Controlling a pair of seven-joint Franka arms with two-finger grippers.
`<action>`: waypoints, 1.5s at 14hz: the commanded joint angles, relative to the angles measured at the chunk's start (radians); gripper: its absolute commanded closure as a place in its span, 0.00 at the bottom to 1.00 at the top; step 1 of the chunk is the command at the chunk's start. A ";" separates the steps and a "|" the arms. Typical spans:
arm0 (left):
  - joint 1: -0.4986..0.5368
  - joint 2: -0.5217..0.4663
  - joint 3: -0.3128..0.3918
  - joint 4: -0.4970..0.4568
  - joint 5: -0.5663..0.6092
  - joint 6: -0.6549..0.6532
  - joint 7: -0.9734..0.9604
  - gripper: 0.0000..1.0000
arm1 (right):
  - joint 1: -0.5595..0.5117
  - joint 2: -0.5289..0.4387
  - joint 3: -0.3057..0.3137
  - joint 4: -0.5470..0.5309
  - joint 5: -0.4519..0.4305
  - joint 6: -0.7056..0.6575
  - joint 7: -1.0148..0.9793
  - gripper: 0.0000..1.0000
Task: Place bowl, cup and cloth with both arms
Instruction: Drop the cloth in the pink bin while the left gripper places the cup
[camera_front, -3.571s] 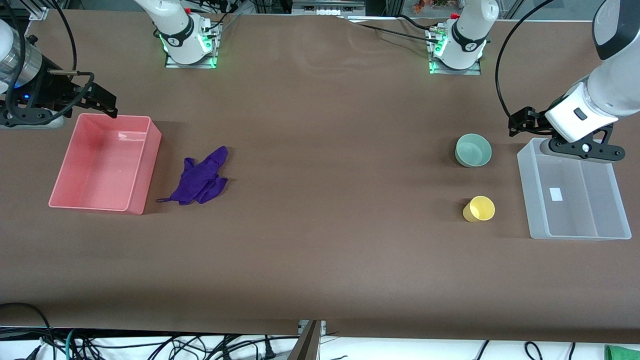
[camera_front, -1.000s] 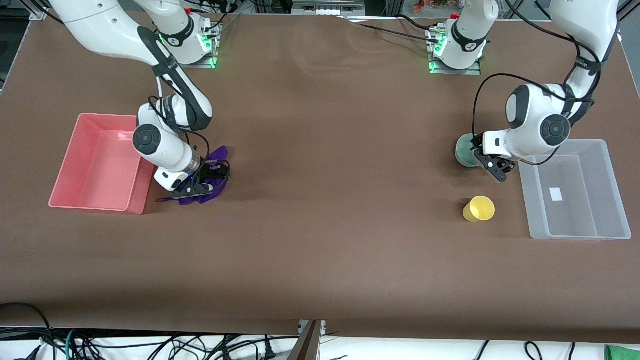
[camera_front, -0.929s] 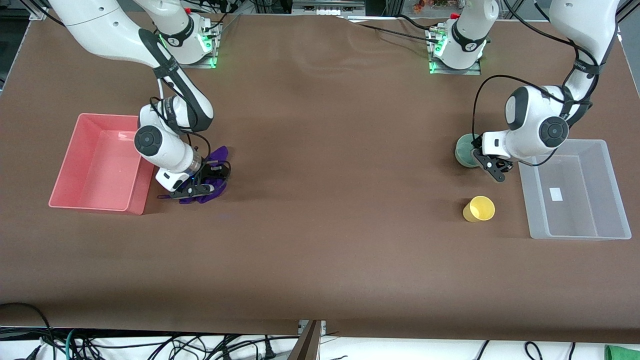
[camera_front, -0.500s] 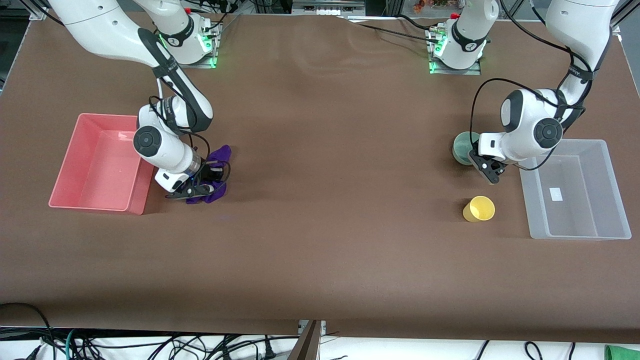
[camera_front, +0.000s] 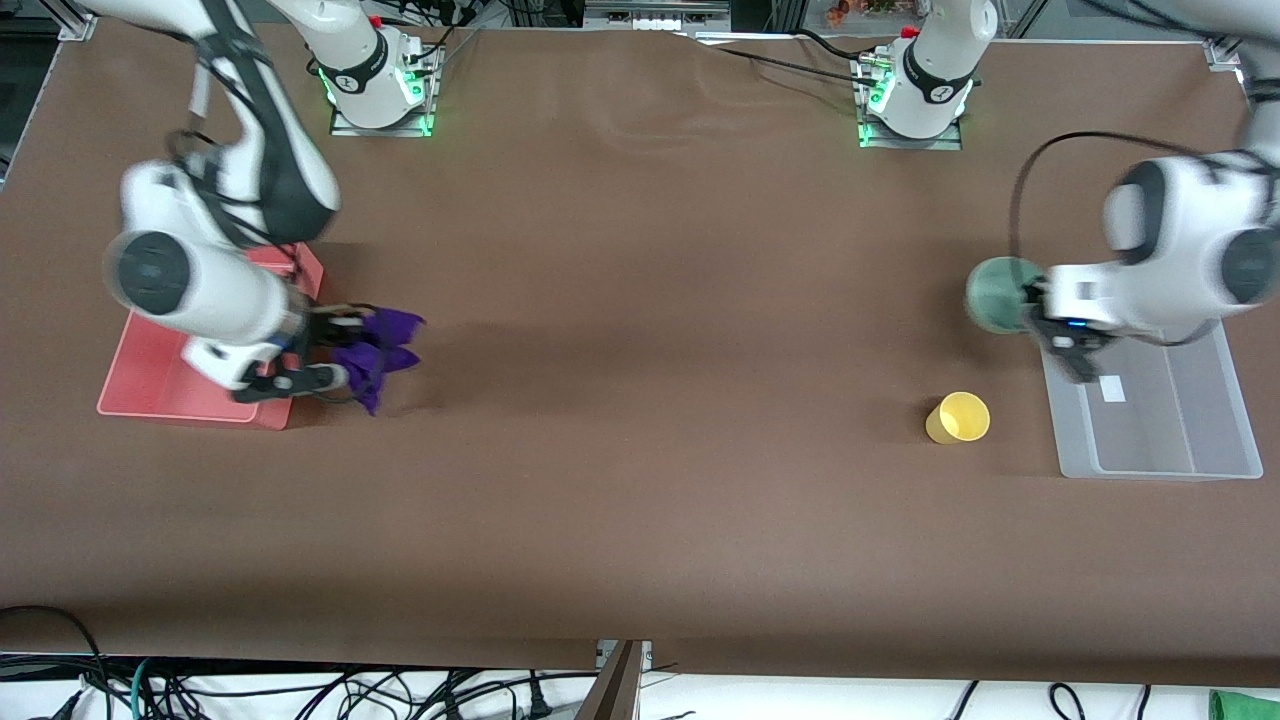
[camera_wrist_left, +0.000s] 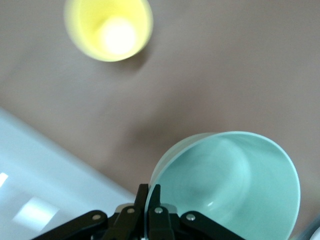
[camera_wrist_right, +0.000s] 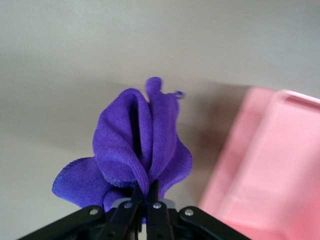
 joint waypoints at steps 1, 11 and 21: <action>0.101 0.147 -0.006 0.291 0.107 -0.110 0.081 1.00 | -0.010 -0.004 -0.098 0.101 -0.012 -0.177 -0.168 1.00; 0.276 0.528 -0.012 0.369 0.086 0.219 0.182 0.95 | -0.010 0.009 -0.320 -0.058 -0.057 -0.050 -0.351 1.00; 0.218 0.311 -0.205 0.424 0.051 -0.094 -0.342 0.00 | -0.008 -0.091 -0.237 0.006 0.071 -0.081 -0.254 0.00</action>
